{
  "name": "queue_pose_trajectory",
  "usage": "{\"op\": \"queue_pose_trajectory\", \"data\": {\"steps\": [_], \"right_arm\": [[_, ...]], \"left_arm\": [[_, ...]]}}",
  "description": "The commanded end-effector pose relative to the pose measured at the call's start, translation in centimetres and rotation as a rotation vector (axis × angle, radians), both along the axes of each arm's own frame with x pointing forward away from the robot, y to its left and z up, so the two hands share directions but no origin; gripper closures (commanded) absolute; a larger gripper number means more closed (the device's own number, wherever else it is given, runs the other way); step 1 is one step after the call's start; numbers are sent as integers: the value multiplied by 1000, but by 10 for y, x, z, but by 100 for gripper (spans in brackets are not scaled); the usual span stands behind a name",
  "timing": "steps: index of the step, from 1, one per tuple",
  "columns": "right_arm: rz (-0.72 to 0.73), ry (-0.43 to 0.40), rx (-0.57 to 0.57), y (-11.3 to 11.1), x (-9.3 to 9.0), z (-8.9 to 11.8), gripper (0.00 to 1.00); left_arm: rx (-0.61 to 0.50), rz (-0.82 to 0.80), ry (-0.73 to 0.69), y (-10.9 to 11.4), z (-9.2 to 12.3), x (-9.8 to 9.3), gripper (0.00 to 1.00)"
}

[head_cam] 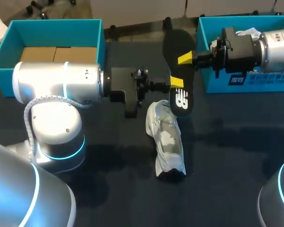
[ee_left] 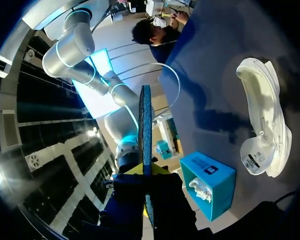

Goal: Take the shoe out of the shoebox, open the shoe tongue, remove and reinsert the insole, then place the shoe into the shoebox

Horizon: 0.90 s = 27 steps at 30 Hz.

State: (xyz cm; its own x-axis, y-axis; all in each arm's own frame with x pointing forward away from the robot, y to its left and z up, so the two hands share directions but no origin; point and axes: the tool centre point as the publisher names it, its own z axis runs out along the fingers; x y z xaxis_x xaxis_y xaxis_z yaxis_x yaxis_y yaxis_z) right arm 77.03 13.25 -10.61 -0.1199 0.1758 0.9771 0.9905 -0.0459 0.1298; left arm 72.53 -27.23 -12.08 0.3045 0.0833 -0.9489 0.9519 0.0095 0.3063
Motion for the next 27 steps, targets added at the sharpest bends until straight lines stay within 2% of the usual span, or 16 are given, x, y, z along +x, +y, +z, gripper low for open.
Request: {"op": "queue_pose_trajectory", "data": {"steps": [1, 2, 4, 11, 18, 27], "right_arm": [[7, 5, 1, 0, 3, -4, 100], [8, 7, 3, -1, 3, -5, 100], [11, 13, 9, -2, 5, -8, 100], [34, 47, 33, -4, 6, -25, 100], [42, 64, 50, -3, 3, -37, 100], [37, 104, 56, -3, -5, -53, 100]], "left_arm": [[5, 0, -4, 9, 4, -4, 88], [7, -1, -5, 10, 5, -5, 69], [20, -1, -8, 13, 6, -5, 0], [85, 10, -17, 23, 10, -5, 0], [256, 54, -1, 32, 11, 0, 0], [389, 131, 62, 40, 14, 15, 0]]}}
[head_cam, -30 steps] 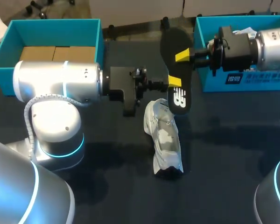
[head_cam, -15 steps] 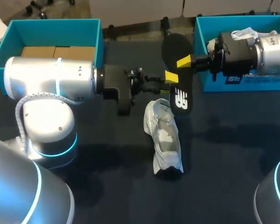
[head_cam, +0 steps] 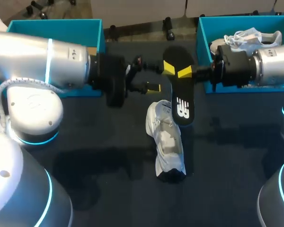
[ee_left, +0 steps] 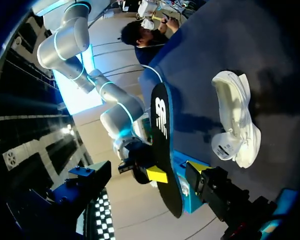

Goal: Take the shoe out of the shoebox, open the shoe tongue, remove and reinsert the insole, then place the shoe into the shoebox

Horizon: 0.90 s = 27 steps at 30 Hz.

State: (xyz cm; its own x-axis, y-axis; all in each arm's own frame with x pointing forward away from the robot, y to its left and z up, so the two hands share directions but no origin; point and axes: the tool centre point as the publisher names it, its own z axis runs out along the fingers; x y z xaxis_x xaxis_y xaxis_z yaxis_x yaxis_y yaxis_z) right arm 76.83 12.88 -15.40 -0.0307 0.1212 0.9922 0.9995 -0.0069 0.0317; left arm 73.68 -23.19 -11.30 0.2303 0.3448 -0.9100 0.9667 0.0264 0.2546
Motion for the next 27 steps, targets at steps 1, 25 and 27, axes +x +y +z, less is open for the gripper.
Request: {"op": "queue_pose_trajectory", "data": {"steps": [1, 25, 27], "right_arm": [[-8, 9, 7, 1, -4, -6, 100], [16, 33, 13, 8, -7, -20, 100], [18, 32, 14, 8, -7, -21, 100]], "left_arm": [[154, 38, 3, -1, 7, 5, 0], [466, 137, 91, -12, 25, 12, 0], [522, 163, 101, -12, 27, 14, 0]]}}
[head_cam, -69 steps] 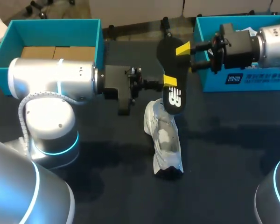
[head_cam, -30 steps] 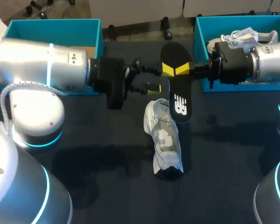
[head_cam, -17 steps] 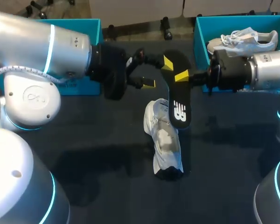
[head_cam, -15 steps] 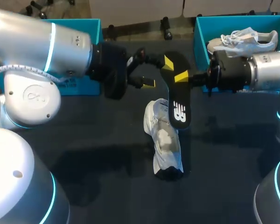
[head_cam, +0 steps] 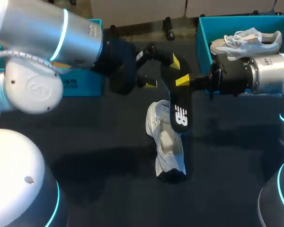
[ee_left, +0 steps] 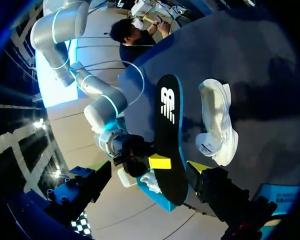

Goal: Take the shoe out of the shoebox, open the shoe tongue, remove and reinsert the insole, then place the shoe into the shoebox

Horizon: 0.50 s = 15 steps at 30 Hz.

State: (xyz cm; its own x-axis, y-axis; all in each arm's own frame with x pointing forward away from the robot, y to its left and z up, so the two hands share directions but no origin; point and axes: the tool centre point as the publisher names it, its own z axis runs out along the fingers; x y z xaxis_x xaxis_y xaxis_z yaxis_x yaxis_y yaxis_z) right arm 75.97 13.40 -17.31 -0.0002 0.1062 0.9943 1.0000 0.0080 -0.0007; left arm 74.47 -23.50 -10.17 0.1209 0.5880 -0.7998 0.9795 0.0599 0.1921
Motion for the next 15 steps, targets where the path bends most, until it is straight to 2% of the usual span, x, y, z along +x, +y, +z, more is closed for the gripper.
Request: {"op": "queue_pose_trajectory", "data": {"steps": [1, 7, 15], "right_arm": [[4, 0, -1, 3, 2, -2, 100], [14, 2, -2, 6, 4, -3, 100], [25, 3, 4, 9, 5, -5, 100]], "left_arm": [[291, 67, 12, -9, 17, 7, 0], [421, 120, 62, -11, 17, 12, 0], [579, 167, 51, -15, 11, 18, 0]]}}
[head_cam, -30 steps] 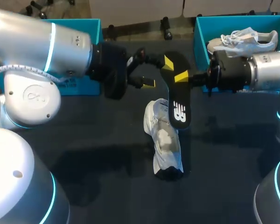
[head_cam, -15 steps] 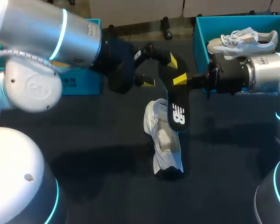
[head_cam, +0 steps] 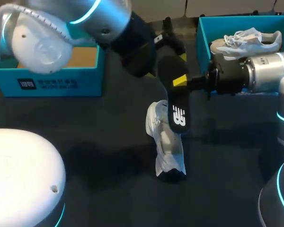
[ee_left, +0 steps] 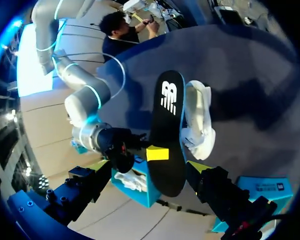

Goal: Take the shoe out of the shoebox, open the shoe tongue, remove and reinsert the insole, then place the shoe into the shoebox

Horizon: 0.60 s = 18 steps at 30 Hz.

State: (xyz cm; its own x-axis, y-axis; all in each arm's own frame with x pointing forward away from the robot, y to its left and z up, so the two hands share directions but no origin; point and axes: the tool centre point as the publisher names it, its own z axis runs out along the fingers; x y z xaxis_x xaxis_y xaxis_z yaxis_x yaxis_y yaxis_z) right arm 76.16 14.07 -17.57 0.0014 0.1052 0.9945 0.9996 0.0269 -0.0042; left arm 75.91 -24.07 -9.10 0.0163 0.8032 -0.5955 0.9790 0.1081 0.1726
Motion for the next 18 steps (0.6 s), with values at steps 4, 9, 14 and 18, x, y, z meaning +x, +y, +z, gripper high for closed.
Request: {"op": "queue_pose_trajectory", "data": {"steps": [4, 9, 14, 18], "right_arm": [[11, -4, 3, 3, 3, -2, 100], [18, -1, -5, 3, 4, -2, 100], [22, 4, -15, 1, 5, -1, 100], [22, 8, -19, -1, 6, 1, 100]], "left_arm": [[283, 45, -9, -10, 1, 4, 0], [283, 45, -9, -10, 1, 4, 0], [283, 45, -9, -10, 1, 4, 0], [283, 45, -9, -10, 1, 4, 0]]}}
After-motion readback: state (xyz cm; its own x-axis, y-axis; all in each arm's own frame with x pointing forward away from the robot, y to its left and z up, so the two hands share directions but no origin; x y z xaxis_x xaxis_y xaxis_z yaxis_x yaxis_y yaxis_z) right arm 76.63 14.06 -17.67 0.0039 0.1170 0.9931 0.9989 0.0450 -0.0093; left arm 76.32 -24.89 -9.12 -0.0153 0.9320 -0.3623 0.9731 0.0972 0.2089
